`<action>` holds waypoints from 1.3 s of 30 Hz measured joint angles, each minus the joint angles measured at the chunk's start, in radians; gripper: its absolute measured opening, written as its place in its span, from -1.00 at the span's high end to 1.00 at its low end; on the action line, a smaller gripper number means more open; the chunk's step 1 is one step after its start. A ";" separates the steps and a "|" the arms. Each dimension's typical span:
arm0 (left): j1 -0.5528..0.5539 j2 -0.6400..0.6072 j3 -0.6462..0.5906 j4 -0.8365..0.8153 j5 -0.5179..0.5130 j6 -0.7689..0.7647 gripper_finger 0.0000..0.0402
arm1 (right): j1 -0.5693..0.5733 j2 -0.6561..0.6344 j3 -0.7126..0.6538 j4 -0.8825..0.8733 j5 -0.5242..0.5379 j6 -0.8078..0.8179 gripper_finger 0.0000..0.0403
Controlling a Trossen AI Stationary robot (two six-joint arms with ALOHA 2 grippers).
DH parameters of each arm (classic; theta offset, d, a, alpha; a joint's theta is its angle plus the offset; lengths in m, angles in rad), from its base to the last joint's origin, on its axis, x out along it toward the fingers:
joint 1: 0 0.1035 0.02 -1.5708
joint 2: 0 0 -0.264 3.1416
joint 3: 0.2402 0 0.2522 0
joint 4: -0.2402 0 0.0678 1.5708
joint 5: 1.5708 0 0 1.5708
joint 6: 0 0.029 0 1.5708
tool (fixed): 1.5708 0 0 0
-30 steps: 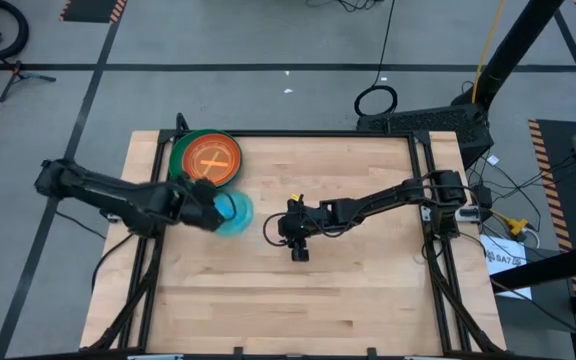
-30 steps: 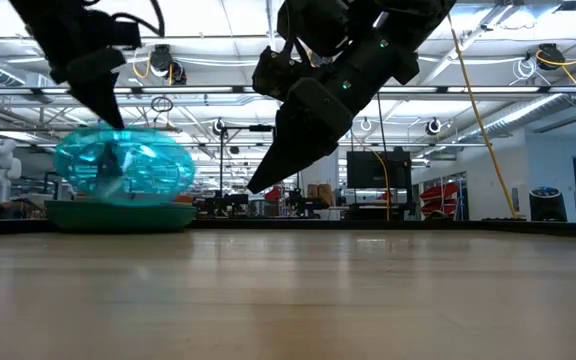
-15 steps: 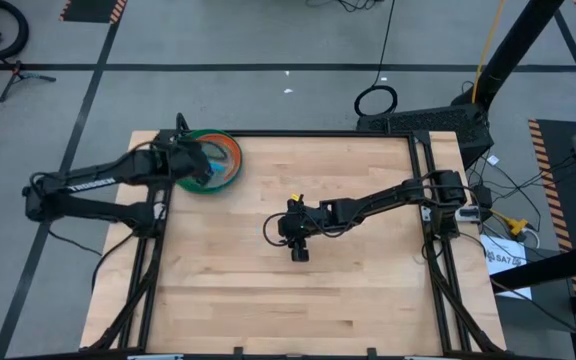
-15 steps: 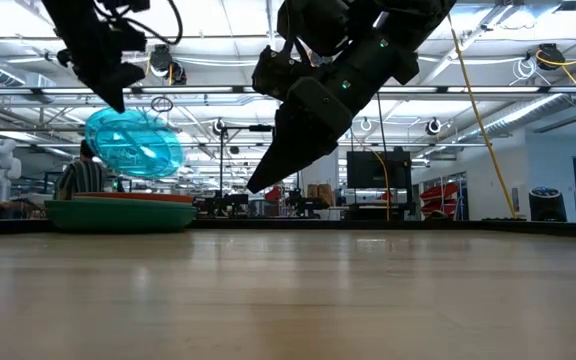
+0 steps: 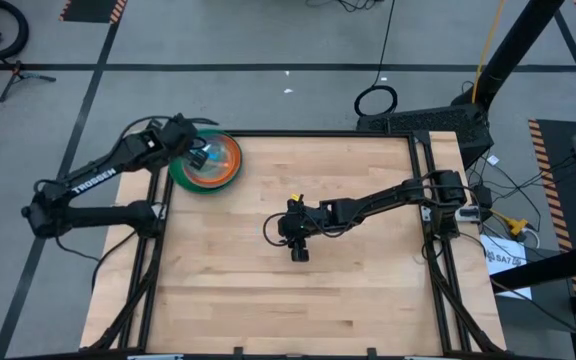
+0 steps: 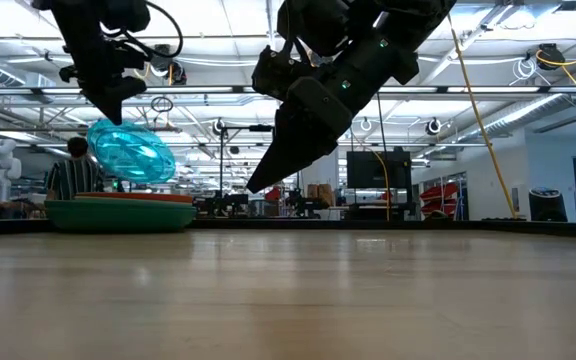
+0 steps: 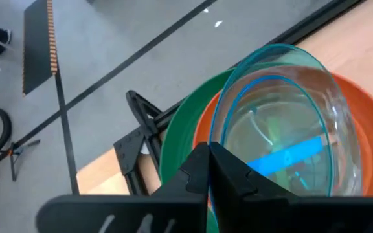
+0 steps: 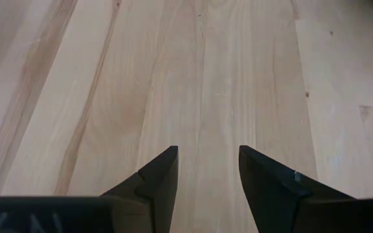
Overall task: Stack plastic plates
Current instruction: Stack the blue plate on top of the orange plate, then return to Home Position
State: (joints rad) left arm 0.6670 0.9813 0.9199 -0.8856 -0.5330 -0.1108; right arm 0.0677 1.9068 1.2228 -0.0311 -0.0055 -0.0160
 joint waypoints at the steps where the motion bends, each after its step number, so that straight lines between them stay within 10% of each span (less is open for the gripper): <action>1: 0.012 0.000 0.000 0.000 0.007 0.009 0.95 | 0.000 0.000 0.000 0.000 0.000 0.004 0.23; 39: 0.040 0.000 0.000 0.024 0.247 0.038 0.84 | 0.007 0.000 0.000 -0.004 0.000 0.005 0.23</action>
State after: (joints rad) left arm 0.7068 0.9813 0.9199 -0.8619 -0.2862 -0.0732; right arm 0.0750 1.9067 1.2228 -0.0349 -0.0055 -0.0113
